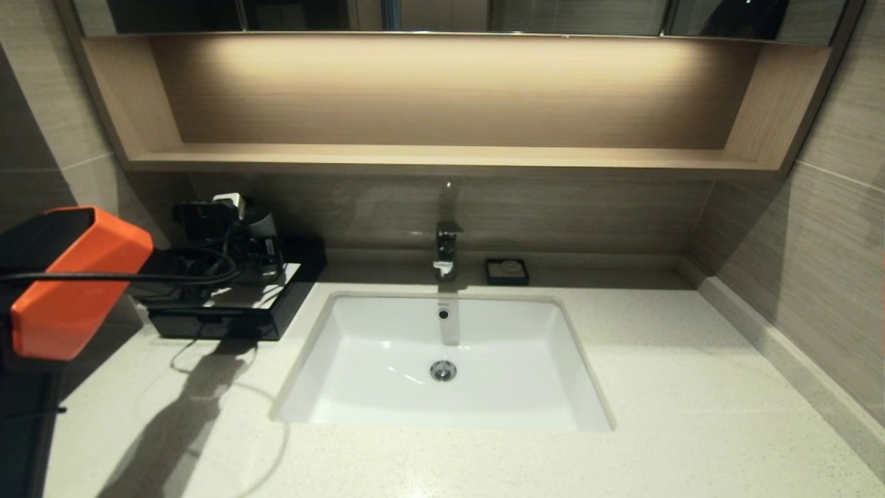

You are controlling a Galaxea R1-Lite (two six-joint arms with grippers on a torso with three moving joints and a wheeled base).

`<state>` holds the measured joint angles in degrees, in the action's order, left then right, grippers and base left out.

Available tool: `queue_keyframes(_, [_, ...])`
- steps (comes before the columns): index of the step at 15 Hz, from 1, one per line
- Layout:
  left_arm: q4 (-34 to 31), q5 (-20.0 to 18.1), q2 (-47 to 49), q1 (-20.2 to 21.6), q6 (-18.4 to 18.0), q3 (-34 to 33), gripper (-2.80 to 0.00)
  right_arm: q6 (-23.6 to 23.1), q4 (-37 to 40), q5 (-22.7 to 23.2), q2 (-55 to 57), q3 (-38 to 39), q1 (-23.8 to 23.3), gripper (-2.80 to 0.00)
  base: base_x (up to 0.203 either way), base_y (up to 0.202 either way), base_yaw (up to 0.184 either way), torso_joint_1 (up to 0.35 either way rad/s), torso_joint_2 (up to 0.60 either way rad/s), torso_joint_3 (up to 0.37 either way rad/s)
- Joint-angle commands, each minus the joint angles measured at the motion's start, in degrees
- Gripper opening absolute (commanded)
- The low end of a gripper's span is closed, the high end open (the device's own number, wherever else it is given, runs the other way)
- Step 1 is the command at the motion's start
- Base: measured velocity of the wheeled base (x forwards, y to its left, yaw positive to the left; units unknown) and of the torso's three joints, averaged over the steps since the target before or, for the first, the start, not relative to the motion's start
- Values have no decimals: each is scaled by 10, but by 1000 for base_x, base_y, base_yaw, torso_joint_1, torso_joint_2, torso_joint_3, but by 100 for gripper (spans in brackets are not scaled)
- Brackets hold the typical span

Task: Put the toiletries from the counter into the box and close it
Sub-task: Place the cup on the storage box

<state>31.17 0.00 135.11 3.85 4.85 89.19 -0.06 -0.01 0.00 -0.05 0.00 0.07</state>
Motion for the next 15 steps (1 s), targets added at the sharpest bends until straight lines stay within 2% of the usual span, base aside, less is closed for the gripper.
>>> queue_keyframes(1, [3,1,0,0,1,0,-280,0,0,0,0,1,0,-280,0,0,0,0,0,0])
queue_keyframes(2, [3,1,0,0,1,0,-280,0,0,0,0,1,0,-280,0,0,0,0,0,0])
queue_keyframes(3, [3,1,1,0,1,0,0,0,-1,0,0,1,0,-280,0,0,0,0,0,0])
queue_keyframes(12, [3,5,-8,-5,1,-1,0,0,-1,0,0,1,0,-280,0,0,0,0,0,0])
queue_keyframes(15, [2,20,-17,-6,1,-2,0,0,0,0,0,1,0,-280,0,0,0,0,0,0])
